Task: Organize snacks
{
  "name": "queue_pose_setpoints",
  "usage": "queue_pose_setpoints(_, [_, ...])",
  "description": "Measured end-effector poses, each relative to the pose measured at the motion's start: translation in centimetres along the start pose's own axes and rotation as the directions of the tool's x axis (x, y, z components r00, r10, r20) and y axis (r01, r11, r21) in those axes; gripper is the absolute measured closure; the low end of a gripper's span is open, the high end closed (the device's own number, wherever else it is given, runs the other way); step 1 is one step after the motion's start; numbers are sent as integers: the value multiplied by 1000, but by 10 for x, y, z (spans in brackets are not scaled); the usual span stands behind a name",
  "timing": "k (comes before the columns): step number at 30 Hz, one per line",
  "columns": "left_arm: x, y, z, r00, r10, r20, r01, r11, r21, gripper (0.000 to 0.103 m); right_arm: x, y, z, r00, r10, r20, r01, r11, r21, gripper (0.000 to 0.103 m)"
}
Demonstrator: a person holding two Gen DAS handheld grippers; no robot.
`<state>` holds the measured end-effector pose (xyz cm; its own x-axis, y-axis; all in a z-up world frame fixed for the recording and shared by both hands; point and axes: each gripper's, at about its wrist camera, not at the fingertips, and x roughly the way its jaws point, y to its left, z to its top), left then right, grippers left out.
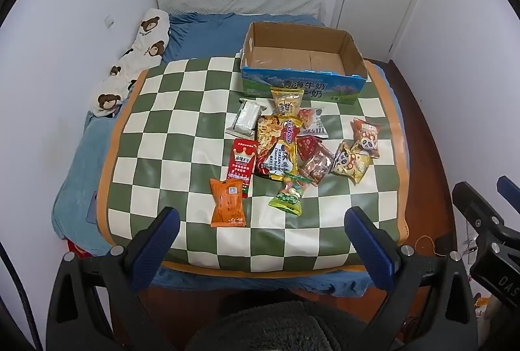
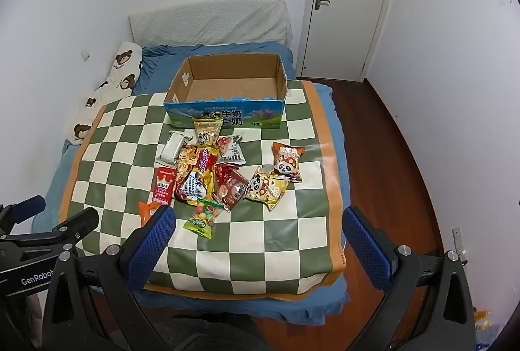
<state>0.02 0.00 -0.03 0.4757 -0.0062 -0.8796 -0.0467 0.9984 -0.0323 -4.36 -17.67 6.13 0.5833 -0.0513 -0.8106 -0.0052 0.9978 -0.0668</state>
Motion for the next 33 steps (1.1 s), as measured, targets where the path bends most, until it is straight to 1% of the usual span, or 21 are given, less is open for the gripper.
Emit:
queue_pose_setpoints(17, [4,3,-4,1000,-9,-16,9,1000,-6,0,2,3,-1,1000,-19,-6,19,1000,-9,0])
queue_pose_setpoints(26, [11,6,-9,1000,-6,-20,6,1000,-2,0,10,1,-10,1000,-11,-17,10,1000,-2,0])
queue_pose_setpoints(31, [11,9,-12,1000,-7,-19,7,1000,-4,0,9,2,-8,1000,-7,-25,7,1000,1,0])
queue_pose_setpoints(33, [10,9,-8,1000,-6,-23,6,1000,3,0,13,4,-10,999,-7,-33,7,1000,4,0])
